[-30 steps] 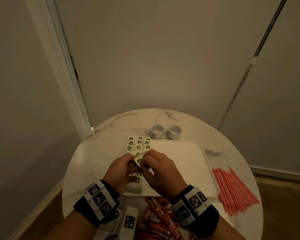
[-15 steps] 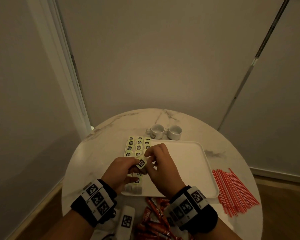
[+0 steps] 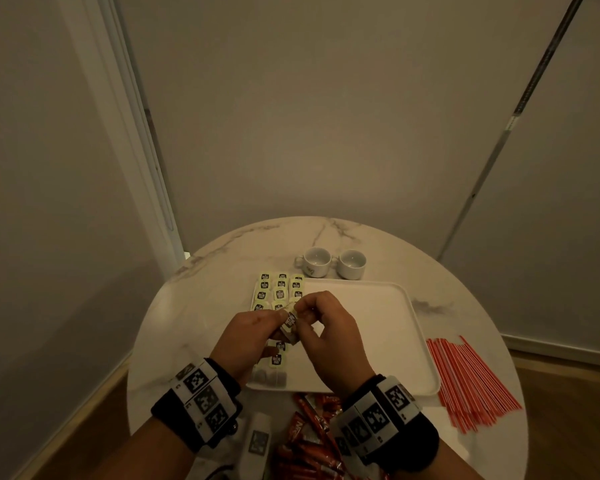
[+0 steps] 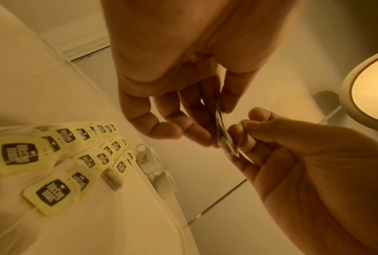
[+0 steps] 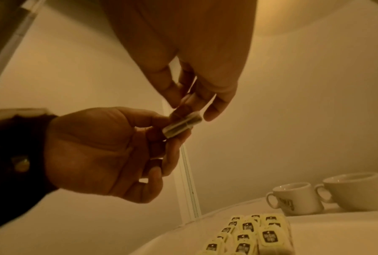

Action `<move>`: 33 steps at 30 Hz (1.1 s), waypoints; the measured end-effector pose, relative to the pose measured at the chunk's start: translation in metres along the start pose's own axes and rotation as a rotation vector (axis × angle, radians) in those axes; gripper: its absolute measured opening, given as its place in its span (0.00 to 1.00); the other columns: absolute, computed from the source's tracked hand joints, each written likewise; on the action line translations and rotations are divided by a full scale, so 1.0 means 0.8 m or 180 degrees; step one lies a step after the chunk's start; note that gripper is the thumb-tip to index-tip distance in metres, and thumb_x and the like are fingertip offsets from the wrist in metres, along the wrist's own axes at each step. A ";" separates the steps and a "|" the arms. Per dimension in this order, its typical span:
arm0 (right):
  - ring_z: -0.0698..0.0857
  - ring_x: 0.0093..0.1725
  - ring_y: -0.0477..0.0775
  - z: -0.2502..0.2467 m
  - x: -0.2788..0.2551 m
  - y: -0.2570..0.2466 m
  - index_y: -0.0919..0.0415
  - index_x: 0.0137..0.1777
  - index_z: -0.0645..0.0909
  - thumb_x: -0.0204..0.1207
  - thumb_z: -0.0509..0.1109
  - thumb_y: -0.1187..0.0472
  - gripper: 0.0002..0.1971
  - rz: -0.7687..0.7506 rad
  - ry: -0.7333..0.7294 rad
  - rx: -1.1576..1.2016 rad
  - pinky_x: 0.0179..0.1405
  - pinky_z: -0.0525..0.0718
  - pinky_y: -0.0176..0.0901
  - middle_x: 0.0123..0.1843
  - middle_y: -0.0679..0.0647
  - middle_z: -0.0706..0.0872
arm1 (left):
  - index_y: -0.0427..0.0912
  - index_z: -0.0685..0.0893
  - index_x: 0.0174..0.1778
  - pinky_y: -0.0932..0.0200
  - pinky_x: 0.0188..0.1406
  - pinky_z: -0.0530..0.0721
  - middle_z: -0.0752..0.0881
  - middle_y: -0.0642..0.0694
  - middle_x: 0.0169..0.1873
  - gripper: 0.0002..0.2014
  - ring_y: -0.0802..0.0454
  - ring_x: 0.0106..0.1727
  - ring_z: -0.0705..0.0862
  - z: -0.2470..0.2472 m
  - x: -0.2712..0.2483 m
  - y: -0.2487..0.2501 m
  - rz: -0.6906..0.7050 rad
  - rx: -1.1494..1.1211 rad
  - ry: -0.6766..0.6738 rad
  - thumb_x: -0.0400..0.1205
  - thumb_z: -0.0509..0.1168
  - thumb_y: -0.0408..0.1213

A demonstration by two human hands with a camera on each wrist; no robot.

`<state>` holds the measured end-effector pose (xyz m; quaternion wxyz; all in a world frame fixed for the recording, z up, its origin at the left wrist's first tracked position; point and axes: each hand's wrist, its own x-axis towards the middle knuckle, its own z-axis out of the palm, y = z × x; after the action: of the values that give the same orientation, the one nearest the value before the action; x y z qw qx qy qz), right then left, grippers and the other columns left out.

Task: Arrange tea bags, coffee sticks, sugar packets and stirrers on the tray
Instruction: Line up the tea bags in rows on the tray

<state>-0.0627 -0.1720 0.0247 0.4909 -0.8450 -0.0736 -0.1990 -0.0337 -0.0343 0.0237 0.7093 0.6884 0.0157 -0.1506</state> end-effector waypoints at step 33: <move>0.81 0.38 0.51 -0.025 0.031 0.002 0.60 0.42 0.82 0.73 0.70 0.77 0.10 0.1228 -0.0585 0.1258 0.41 0.82 0.40 0.36 0.57 0.82 | 0.40 0.91 0.40 0.57 0.39 0.82 0.90 0.42 0.38 0.14 0.50 0.39 0.86 -0.010 0.016 -0.017 0.0298 -0.0085 -0.0642 0.75 0.65 0.45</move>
<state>-0.0449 -0.1918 0.0421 0.6661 -0.7458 0.0069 -0.0064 -0.0232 -0.0292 0.0075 0.7227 0.6602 -0.0859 -0.1857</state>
